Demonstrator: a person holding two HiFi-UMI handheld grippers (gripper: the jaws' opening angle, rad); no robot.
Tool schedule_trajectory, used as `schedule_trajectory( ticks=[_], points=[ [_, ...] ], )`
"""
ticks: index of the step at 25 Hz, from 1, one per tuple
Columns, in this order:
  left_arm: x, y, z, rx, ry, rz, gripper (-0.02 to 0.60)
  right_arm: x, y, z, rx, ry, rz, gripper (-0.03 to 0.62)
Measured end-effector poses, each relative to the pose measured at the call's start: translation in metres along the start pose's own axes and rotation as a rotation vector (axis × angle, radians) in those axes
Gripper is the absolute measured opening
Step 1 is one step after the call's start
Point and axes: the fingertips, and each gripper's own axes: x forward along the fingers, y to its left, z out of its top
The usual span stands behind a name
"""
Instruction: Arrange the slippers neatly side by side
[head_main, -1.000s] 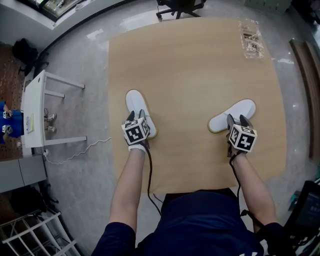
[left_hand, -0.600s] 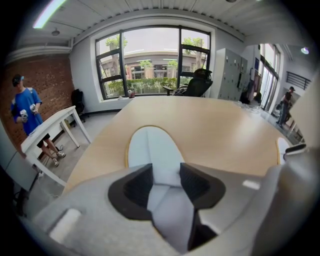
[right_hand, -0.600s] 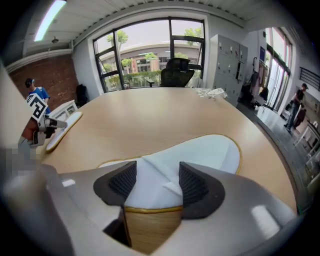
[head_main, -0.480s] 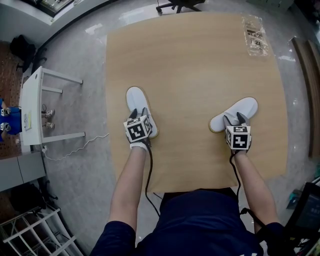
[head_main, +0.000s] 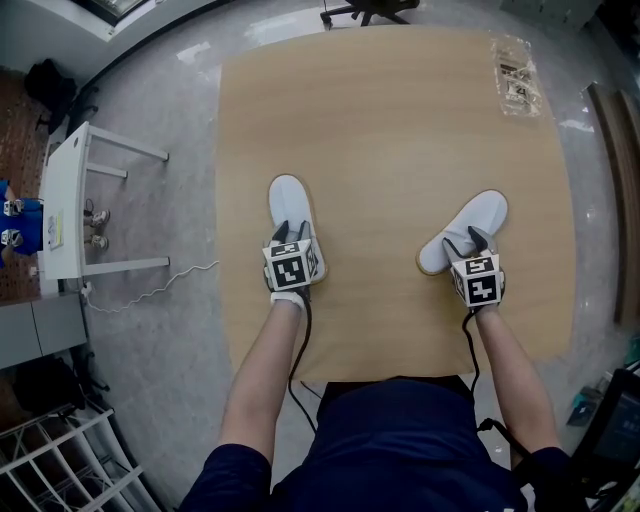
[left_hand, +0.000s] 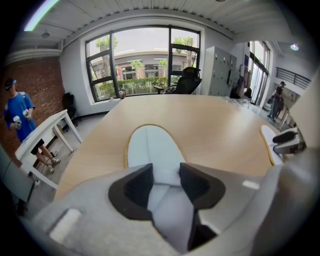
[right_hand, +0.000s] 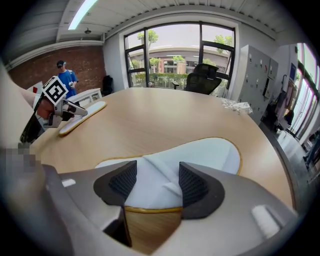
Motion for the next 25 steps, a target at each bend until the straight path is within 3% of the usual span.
schedule_trajectory(
  ticks=[4,10,18,25],
  points=[
    [-0.004,-0.014,-0.007,-0.013,-0.005,-0.013,0.172,0.002,0.017,0.002,-0.086,0.004,0.047,0.266],
    [-0.010,-0.037,-0.018,-0.027,0.005,-0.028,0.172,0.002,0.032,-0.002,-0.128,0.000,0.090,0.264],
    [-0.027,-0.071,-0.039,-0.017,0.023,-0.101,0.170,-0.008,0.086,-0.003,-0.415,-0.003,0.272,0.261],
    [-0.040,-0.100,-0.054,0.020,0.036,-0.150,0.170,-0.017,0.115,-0.012,-0.539,0.001,0.378,0.259]
  ],
)
